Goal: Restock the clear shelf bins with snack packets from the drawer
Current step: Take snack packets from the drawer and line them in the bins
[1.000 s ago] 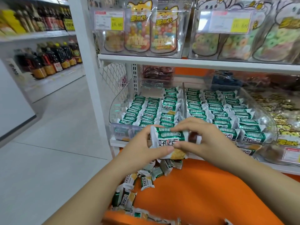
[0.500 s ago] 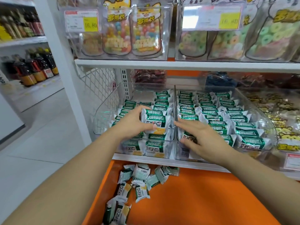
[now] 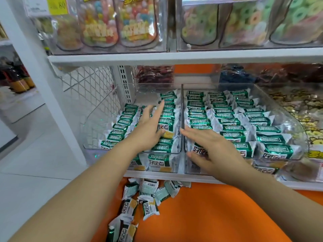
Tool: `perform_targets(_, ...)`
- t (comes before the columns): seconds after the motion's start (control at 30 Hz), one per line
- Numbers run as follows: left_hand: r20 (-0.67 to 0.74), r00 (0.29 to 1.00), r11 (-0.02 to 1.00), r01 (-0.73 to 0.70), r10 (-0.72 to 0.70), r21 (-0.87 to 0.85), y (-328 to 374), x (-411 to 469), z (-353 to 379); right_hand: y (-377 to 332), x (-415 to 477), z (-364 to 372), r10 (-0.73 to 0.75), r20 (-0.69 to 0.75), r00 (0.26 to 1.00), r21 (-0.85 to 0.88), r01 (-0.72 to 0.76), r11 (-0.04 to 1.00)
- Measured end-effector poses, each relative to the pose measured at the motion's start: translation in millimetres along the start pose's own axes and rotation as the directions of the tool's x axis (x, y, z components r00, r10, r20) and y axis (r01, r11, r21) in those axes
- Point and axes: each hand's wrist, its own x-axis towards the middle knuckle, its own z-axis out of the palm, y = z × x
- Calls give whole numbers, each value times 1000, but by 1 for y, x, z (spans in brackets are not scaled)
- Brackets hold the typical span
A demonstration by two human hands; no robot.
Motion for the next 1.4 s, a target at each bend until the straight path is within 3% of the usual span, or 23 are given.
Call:
perform_targets(0.1,37,997,985,-76,71,154,-2,3,4,1,0,2,0,-13,1000,0,0,1000)
perform_targets(0.27,108,993,993,-65,54,97,3,7,4,0,0,2,4,-19,1000,-15,-4,1000)
perform_targets(0.43,156,987,998,22,-30,57,4,14,7,0,-1,3,-1,-32,1000,-26,1,1000)
perform_targets(0.63,222,961,960,106,-166,261,15,14,1,-4,-2,1,12,-31,999,-18,-13,1000)
perform_targets(0.8,82,992,948,69,-99,310,19,-6,-8,-8,-4,2,29,-31,999,-66,-31,997)
perform_targets(0.93,-155,983,948,-46,99,313,17,-38,-18,-17,-9,8,-29,-206,978,-173,-8,985)
perform_targets(1.07,-299,918,944,-178,261,277,-20,-97,-27,-39,-14,22,-171,-378,910,-113,138,984)
perform_targets(1.3,-197,929,918,-244,314,313,-93,-170,-27,-71,-27,100,-173,-190,966,53,186,981)
perform_targets(1.4,-177,960,951,-168,218,261,-128,-183,-16,-84,-31,117,-92,54,994,103,86,991)
